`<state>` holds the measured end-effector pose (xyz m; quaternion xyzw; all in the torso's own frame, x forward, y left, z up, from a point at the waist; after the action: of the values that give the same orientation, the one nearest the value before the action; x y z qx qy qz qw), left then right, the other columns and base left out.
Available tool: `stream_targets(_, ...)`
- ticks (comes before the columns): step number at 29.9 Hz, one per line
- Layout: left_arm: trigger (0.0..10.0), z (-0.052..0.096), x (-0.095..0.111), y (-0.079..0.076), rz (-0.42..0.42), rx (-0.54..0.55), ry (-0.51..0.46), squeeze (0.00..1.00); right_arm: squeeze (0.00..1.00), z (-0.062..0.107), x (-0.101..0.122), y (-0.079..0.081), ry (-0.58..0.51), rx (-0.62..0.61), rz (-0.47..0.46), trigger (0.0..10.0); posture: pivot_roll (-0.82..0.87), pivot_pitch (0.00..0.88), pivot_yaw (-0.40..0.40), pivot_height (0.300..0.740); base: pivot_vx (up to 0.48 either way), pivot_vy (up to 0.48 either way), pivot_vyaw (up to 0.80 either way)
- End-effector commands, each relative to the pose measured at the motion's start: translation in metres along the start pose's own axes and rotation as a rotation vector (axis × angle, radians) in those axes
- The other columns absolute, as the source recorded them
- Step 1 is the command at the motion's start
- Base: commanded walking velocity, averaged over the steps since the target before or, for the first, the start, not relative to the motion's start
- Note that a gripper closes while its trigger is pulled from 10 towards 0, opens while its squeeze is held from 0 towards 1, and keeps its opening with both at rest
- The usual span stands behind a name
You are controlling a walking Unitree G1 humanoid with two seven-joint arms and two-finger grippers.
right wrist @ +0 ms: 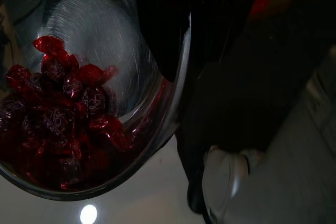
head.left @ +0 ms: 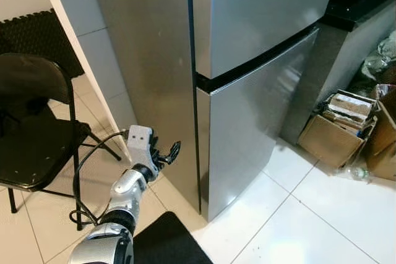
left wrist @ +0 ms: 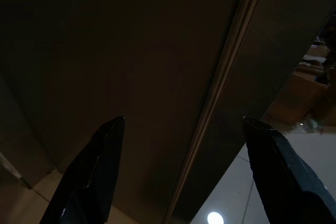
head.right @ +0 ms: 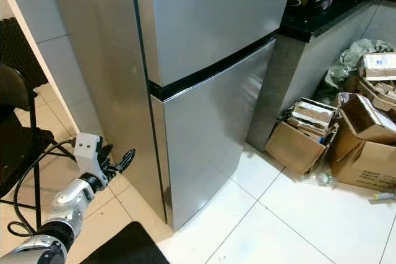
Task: Restocking fridge
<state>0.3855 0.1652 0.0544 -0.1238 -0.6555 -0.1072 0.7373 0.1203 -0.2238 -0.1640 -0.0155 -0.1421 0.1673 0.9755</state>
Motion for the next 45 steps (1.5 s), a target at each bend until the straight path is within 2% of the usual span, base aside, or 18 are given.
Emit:
stream_targets(1,10.0,0.001,-0.010,-0.006,-0.010,0.002,0.028,0.00,0.00,0.001,0.001,-0.004,-0.007,-0.016,-0.006,10.0,-0.01,0.000,-0.002,0.740,0.000,0.000,0.00)
stream_targets(8,10.0,0.001,-0.019,-0.018,-0.034,-0.020,0.054,0.00,0.00,0.001,-0.002,-0.003,-0.001,-0.016,-0.005,10.0,-0.01,0.000,-0.003,0.740,0.000,0.000,0.00)
stream_targets(11,10.0,-0.005,-0.019,-0.036,-0.103,-0.063,0.054,0.00,0.00,0.001,-0.005,-0.003,0.015,-0.022,-0.008,10.0,-0.01,0.000,-0.002,0.740,0.000,0.000,0.00)
stream_targets(14,10.0,-0.010,-0.015,-0.042,-0.146,-0.072,0.051,0.00,0.00,0.001,-0.006,-0.003,0.025,-0.019,-0.015,10.0,-0.01,0.000,-0.001,0.740,0.000,0.000,-0.53)
stream_targets(21,10.0,-0.018,-0.005,-0.047,-0.206,-0.080,0.040,0.00,0.00,0.001,-0.003,-0.005,0.008,-0.036,-0.020,10.0,-0.02,0.000,0.003,0.740,0.000,0.000,-0.56)
stream_targets(24,10.0,-0.019,-0.003,-0.045,-0.216,-0.075,0.036,0.00,0.00,0.001,-0.003,-0.006,0.009,-0.038,-0.011,10.0,-0.02,0.000,0.004,0.740,0.000,0.000,0.00)
stream_targets(25,10.0,-0.018,-0.002,-0.038,-0.231,-0.051,0.040,0.00,0.00,0.001,-0.003,-0.005,0.007,-0.038,-0.012,10.0,-0.02,0.000,0.010,0.740,0.000,0.000,0.00)
stream_targets(34,10.0,-0.015,-0.001,-0.016,-0.246,0.048,0.055,0.00,0.00,0.000,-0.006,-0.001,0.010,-0.029,-0.016,10.0,-0.02,0.000,0.015,0.740,0.000,0.000,0.00)
stream_targets(37,10.0,-0.016,0.000,-0.016,-0.234,0.057,0.052,0.00,0.00,0.000,-0.006,0.000,0.010,-0.028,-0.015,10.0,-0.02,0.000,0.016,0.740,0.000,0.000,0.00)
stream_targets(41,10.0,-0.020,0.007,-0.019,-0.142,0.049,0.024,0.00,0.00,0.000,-0.007,0.000,0.013,-0.033,-0.009,10.0,-0.02,0.000,0.014,0.740,0.000,0.000,0.00)
stream_targets(45,10.0,-0.024,0.011,-0.022,-0.153,0.027,0.026,0.00,0.00,0.000,-0.007,-0.001,0.013,-0.033,-0.003,10.0,-0.02,0.000,0.004,0.740,0.000,0.000,0.00)
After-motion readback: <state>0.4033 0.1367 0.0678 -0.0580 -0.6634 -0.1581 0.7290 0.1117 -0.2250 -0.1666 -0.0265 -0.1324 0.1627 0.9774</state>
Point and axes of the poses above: a point about 5 cm out from each wrist's last joint towards the gripper, its own z axis pointing back from the gripper into the wrist, its own x axis along the axis of the wrist's last joint, y = z × x, the point moved 6 cm from there along -z, pointing out of the wrist towards the gripper, and after that the axes turned 2 degrees about -z, right-handed, at the moved point
